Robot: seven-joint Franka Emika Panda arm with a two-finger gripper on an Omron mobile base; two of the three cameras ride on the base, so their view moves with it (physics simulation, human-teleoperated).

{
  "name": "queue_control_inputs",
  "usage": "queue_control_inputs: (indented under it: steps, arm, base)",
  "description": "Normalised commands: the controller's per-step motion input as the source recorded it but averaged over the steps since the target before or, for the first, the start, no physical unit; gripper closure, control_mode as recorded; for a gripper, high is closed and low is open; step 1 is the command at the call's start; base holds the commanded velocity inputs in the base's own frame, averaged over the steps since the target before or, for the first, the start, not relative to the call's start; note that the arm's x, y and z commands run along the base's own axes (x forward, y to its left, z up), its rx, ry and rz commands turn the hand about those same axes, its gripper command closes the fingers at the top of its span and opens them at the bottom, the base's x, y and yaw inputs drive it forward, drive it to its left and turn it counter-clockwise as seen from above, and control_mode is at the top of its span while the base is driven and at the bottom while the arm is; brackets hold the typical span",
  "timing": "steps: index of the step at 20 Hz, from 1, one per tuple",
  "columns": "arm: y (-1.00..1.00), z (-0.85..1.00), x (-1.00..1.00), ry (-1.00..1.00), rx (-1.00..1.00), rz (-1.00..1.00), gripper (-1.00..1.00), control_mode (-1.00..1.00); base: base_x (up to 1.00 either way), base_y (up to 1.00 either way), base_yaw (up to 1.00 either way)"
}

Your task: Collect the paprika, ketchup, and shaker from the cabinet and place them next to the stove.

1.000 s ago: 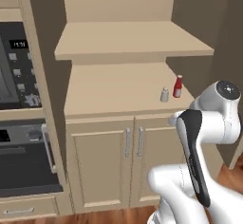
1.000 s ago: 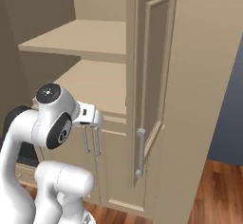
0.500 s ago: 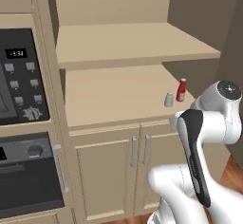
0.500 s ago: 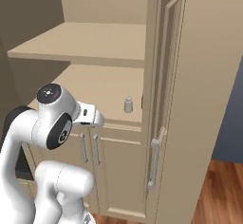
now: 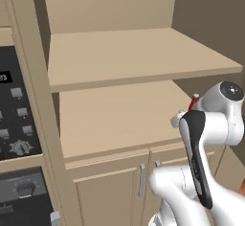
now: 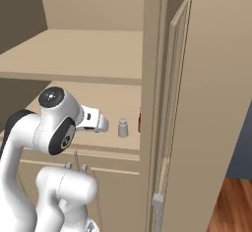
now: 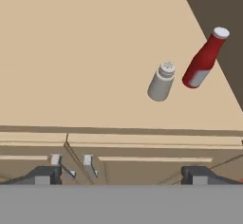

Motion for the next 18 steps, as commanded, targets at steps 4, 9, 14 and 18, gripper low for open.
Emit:
queue_control_inputs:
  steps: [4, 9, 14, 18]
  arm:
    - [0.00, 0.00, 0.00, 0.00, 0.00, 0.00, -1.00, 1.00]
    - [-0.08, -0.21, -0.06, -0.05, 0.03, -0.05, -1.00, -1.00]
    - [-0.13, -0.33, -0.20, -0.26, 0.10, -0.05, -1.00, -1.00]
    - [-0.07, -0.25, -0.01, -0.28, 0.13, -0.07, -1.00, -1.00]
  base:
    - [0.46, 0.05, -0.11]
    - [0.01, 0.00, -0.02]
    - [0.00, 0.00, 0.00]
    - [0.00, 0.00, 0.00]
